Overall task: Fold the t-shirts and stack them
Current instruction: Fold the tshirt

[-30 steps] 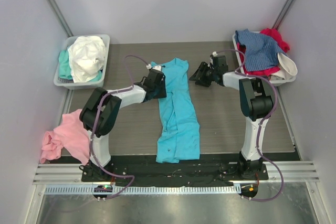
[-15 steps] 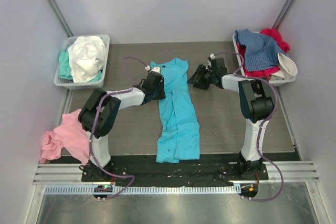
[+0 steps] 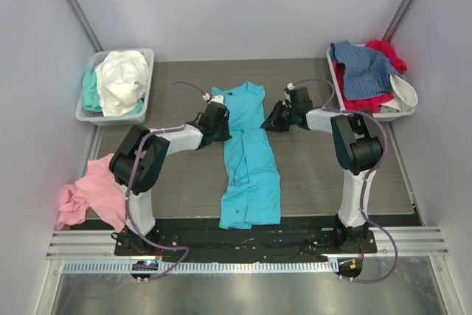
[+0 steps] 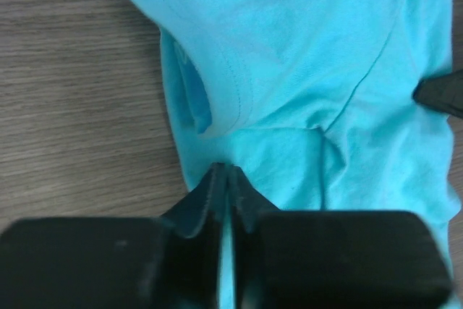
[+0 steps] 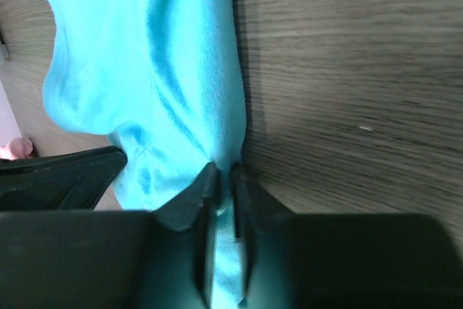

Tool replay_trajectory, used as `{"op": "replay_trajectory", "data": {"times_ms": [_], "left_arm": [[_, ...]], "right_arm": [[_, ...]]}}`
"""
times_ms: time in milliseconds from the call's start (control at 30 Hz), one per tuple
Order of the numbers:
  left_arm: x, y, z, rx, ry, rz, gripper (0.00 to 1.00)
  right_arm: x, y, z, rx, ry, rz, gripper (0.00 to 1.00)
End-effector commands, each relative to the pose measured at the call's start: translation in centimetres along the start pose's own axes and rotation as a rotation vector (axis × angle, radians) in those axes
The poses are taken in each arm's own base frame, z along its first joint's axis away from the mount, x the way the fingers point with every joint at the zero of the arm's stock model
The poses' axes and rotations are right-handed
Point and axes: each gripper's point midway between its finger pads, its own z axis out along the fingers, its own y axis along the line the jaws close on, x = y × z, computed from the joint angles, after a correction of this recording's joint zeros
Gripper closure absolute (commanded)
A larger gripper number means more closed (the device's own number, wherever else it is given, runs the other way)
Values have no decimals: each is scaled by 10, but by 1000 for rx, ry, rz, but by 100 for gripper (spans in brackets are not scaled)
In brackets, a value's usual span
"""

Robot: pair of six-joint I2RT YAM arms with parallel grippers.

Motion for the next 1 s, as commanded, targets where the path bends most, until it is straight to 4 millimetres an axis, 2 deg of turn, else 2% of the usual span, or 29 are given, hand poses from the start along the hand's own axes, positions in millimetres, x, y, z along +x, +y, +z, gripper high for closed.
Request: {"op": "replay_trajectory", "data": {"times_ms": [0,67,133,300,367,433,567,900,933,967], "left_arm": [[16,9,1,-27,37,-3,100],[18,11,2,-34,40,-1,100],[20,13,2,-44,43,3,100],[14,19,-6,-67,21,23,100],[3,18,-13,-73,-12,29,100],[5,23,-19,-97,0,46,100],[-8,24,-32,-112,-36,60,100],[-4,30,-34,-127,-30,65,100],[-3,30,-33,-124,-25,64,95],[-2,29,-33,-122,-23,61,76]], "right_arm": [[12,-15,5,48,33,9,86],[12,-15,5,53,29,8,93],[10,-16,4,60,21,4,94],[6,-17,0,79,4,0,95],[5,-16,0,82,-1,-3,95],[5,-16,-1,84,0,-2,95],[4,-17,-2,90,-5,-7,95],[3,-21,-5,106,-8,-12,95],[3,-21,-5,106,-7,-13,94],[2,-21,-5,107,-8,-12,94]]}}
